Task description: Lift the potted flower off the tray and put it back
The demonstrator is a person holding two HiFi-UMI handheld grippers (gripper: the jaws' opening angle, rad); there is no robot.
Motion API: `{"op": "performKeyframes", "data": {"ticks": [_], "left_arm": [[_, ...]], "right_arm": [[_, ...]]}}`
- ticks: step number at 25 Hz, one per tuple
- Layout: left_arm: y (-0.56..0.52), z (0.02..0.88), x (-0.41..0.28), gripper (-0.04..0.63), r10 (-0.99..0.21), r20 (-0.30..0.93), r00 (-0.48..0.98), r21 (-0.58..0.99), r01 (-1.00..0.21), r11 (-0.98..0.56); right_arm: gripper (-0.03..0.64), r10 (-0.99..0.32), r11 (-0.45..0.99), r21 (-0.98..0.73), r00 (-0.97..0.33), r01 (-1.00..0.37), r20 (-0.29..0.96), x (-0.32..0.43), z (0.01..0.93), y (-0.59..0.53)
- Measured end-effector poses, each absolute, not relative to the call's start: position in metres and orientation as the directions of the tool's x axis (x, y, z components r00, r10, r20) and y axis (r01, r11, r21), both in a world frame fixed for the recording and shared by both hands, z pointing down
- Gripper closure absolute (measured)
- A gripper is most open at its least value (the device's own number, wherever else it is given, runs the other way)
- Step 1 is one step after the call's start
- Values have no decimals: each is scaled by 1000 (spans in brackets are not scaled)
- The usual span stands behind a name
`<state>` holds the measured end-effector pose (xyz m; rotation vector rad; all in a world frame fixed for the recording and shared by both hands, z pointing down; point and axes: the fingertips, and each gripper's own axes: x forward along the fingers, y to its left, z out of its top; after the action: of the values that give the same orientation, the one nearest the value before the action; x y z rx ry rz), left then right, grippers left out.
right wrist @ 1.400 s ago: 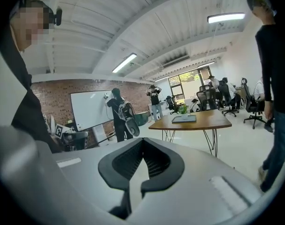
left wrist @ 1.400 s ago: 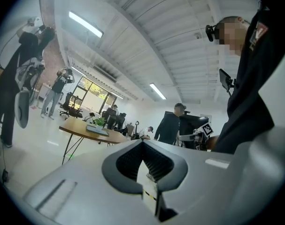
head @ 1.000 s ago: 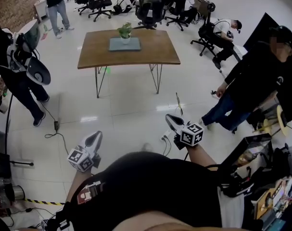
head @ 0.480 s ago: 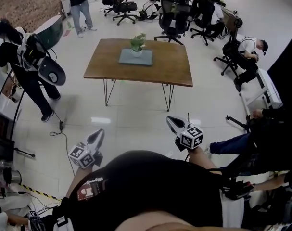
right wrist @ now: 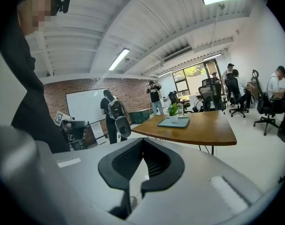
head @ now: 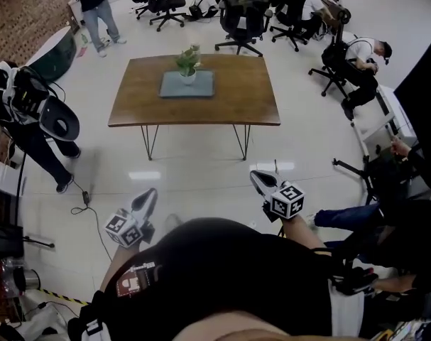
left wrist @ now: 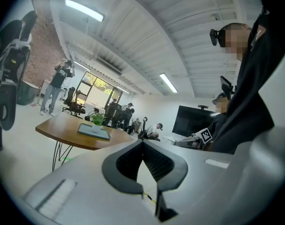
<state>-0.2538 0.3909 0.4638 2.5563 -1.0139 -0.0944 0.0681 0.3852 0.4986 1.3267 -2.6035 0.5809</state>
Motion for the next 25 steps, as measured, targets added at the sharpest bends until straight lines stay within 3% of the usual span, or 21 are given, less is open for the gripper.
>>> {"op": "performKeyframes", "data": {"ticks": [14,25], "left_arm": [[196,478,-334,595,-526,34,850,390,-496,-776],[104,479,-344,595,-549,25,836,366,-518,-773]], "right_arm": [[603,-835,392,-181,-431,-902,341,-16,468,238],[603,-812,432,-172,-465,-885,354,-31,469,133]]}}
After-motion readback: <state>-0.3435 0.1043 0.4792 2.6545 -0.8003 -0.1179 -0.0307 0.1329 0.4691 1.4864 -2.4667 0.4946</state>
